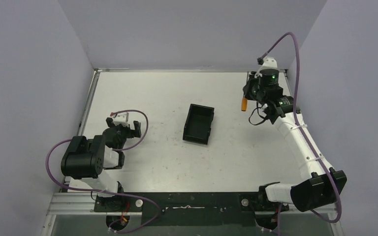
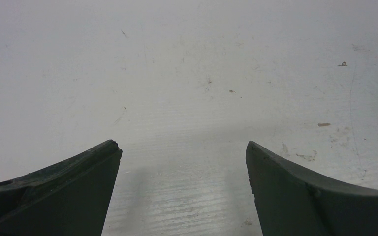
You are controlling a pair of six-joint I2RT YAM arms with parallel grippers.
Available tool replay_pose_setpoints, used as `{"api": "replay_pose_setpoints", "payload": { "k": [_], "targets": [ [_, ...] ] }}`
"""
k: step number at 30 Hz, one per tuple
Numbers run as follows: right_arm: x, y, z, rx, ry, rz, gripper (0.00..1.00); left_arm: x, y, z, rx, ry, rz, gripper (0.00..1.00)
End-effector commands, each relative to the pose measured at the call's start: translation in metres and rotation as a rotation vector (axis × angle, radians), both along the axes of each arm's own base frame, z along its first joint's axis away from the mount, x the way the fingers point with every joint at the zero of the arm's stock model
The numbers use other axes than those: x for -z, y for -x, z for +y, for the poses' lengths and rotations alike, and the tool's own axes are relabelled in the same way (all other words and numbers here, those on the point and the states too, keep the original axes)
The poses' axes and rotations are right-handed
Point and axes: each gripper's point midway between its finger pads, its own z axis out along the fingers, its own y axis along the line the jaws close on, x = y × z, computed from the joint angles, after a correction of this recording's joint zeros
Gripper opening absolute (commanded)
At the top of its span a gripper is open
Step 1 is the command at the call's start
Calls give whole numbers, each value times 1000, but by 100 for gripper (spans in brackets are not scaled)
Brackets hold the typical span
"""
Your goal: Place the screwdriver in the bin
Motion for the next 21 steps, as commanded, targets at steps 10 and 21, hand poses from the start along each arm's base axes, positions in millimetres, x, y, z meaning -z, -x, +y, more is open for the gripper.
{"api": "replay_pose_setpoints", "payload": {
  "k": [10,21],
  "targets": [
    [-5,5,179,-404,-76,-159,0,-18,-7,0,2,0,-66,97],
    [114,1,217,-470,65,22,0,-18,-7,0,2,0,-66,97]
  ]
}}
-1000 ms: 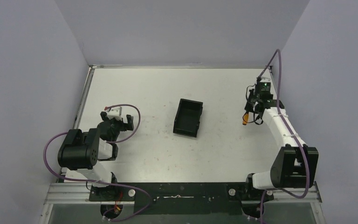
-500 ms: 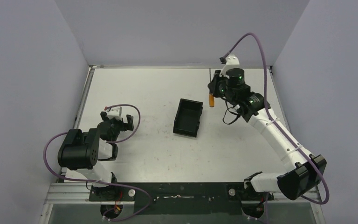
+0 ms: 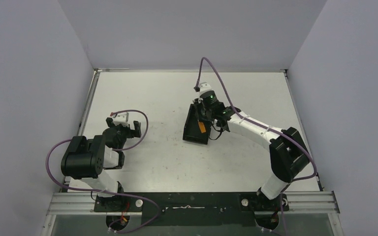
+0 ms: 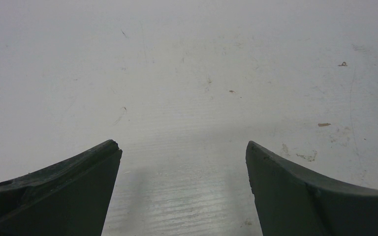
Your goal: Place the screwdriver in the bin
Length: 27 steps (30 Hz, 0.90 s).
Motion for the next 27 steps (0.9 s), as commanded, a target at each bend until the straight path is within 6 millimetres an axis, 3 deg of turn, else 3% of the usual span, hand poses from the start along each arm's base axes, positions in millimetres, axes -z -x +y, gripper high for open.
{"api": "replay_pose_setpoints", "payload": {
  "k": [1,7,9,12,14,20,22,25,27],
  "targets": [
    [0,-15,10,6,8,-73,0,-18,-7,0,2,0,-66,97],
    [37,-14,2,39,106,-18,0,-18,-7,0,2,1,-65,97],
    [42,-15,1,49,118,-6,12,-18,-7,0,1,1,-65,97],
    [42,-16,3,51,117,1,39,-18,-7,0,3,0,-66,97],
    [35,-18,5,49,108,-5,47,-19,-7,0,2,0,-67,97],
    [3,-21,8,54,68,-60,57,-18,-7,0,3,0,-65,97],
    [-12,-21,9,53,45,-83,70,-18,-7,0,2,0,-66,97],
    [-38,-20,6,59,9,-133,99,-18,-7,0,2,0,-65,97],
    [-55,-20,1,70,-3,-170,100,-18,-7,0,3,0,-65,97]
  ]
}}
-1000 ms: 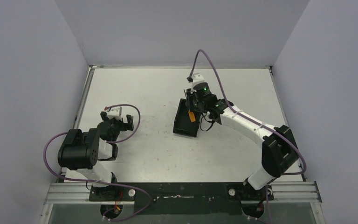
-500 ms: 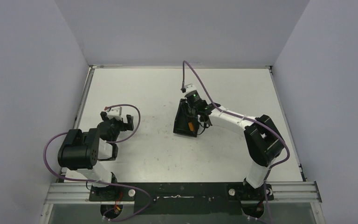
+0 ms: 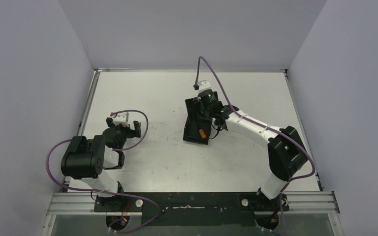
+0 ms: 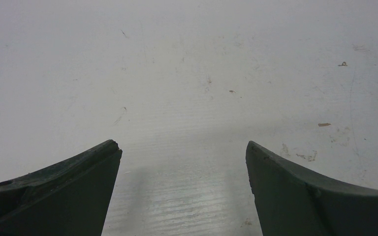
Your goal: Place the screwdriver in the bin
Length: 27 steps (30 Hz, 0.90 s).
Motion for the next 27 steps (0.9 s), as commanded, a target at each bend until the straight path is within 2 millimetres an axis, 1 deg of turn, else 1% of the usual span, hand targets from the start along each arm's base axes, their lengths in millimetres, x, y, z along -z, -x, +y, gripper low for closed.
{"api": "replay_pose_setpoints", "payload": {
  "k": [1,4,6,8,10,12,13,18,22,25,27],
  "targets": [
    [-88,-10,-1,32,-108,-199,100,-18,-7,0,2,0,-66,97],
    [-107,-7,-16,61,-110,-250,100,-18,-7,0,2,1,-65,97],
    [-117,-6,-33,99,-107,-285,100,-18,-7,0,1,0,-66,97],
    [-119,-8,-59,166,-97,-309,100,-18,-7,0,2,0,-64,97],
    [-118,-11,-92,250,-109,-317,100,-18,-7,0,2,1,-65,97],
    [-114,-10,-122,321,-119,-331,100,-18,-7,0,1,0,-64,97],
    [-109,-5,-138,357,-117,-339,100,-18,-7,0,2,-1,-66,97],
    [-92,8,-199,521,-135,-396,100,-19,-7,0,2,0,-67,97],
    [-71,19,-230,585,-160,-438,100,-18,-7,0,2,0,-64,97],
    [-57,29,-244,610,-147,-485,100,-18,-7,0,2,1,-65,97],
    [-43,37,-251,615,-128,-504,100,-18,-7,0,2,1,-64,97]
  ]
}}
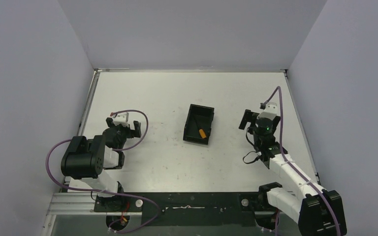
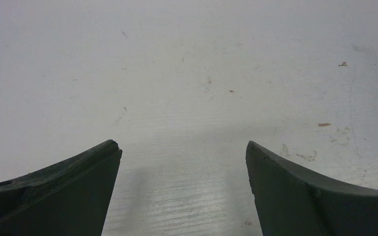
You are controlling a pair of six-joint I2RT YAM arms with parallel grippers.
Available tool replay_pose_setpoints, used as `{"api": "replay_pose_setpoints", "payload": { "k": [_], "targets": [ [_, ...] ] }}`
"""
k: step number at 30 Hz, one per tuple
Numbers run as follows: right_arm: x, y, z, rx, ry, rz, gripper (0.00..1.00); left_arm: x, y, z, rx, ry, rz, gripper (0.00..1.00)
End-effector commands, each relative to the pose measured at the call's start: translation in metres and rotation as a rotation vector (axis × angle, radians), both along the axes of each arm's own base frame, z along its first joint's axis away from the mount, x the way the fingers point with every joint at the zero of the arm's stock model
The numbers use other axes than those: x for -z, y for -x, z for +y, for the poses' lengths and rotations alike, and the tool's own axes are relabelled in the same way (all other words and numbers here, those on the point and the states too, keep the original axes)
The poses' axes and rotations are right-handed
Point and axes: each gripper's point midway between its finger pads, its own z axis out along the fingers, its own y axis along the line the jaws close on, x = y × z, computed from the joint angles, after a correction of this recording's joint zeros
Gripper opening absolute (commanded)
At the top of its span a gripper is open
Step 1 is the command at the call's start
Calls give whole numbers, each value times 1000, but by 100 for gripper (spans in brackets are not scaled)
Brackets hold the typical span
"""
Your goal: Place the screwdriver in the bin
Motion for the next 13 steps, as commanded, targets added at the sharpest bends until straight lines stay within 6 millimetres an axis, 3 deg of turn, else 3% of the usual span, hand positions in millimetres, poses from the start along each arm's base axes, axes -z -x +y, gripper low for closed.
{"api": "replay_pose_setpoints", "payload": {
  "k": [1,6,13],
  "targets": [
    [-17,-2,-13,44,2,-199,100,-18,-7,0,2,0,-66,97],
    [3,7,-18,42,34,-220,100,-18,-7,0,1,0,-66,97],
    [-1,9,-13,-4,41,-264,100,-18,-7,0,0,-1,-63,97]
  ]
}}
